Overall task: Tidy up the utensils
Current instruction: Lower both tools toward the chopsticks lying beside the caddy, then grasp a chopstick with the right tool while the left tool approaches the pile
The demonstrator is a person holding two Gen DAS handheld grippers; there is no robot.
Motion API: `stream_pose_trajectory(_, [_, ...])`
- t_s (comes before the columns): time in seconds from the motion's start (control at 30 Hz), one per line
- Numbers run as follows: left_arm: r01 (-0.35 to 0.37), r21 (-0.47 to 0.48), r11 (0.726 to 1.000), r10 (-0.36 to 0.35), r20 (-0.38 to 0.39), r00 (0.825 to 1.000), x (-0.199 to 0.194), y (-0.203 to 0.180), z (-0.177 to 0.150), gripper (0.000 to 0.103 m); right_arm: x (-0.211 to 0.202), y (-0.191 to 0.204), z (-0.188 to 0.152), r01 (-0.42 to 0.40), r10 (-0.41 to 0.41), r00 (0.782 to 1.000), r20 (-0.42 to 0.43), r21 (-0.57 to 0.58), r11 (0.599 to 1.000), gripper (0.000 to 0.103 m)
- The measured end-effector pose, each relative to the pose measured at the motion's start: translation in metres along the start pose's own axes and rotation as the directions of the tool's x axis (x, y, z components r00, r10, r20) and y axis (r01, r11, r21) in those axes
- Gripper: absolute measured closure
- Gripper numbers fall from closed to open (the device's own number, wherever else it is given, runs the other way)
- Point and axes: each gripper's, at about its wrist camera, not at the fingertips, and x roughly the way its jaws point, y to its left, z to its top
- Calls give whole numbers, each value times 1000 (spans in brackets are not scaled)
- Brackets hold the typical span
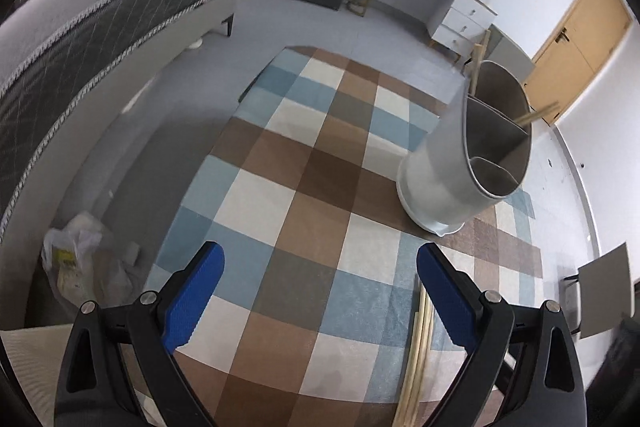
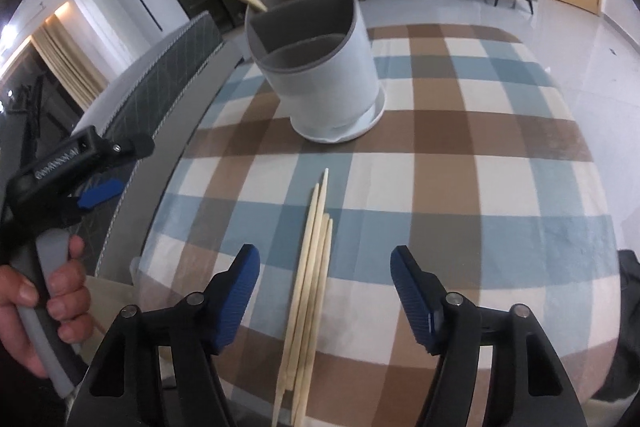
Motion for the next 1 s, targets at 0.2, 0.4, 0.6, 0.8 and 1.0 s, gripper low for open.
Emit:
stream_pose_trajectory(0.2, [16, -73, 997, -18, -25, 1000, -2, 14, 14, 9, 40, -8, 24, -25, 32, 996, -86, 88, 996, 48])
stream_pose_trajectory(0.4, [25, -107, 994, -30, -39, 999, 3, 21, 19, 9, 75, -14, 48, 1, 16, 988, -152, 112, 994, 63])
stream_pose_trajectory(0.6, [40, -135, 990, -46, -41, 998, 3, 26, 26, 9, 95, -8, 66, 23, -7, 982, -186, 84, 996, 73])
stream_pose_trajectory(0.8, [37, -150, 988, -45, -51, 998, 4, 29, 27, 9, 111, 1, 66, 97, -91, 968, -234, 13, 995, 82])
stream_pose_trajectory(1.0, [30, -145, 989, -36, -38, 999, 3, 28, 28, 9, 109, 4, 63, 134, -132, 969, -210, -5, 991, 96])
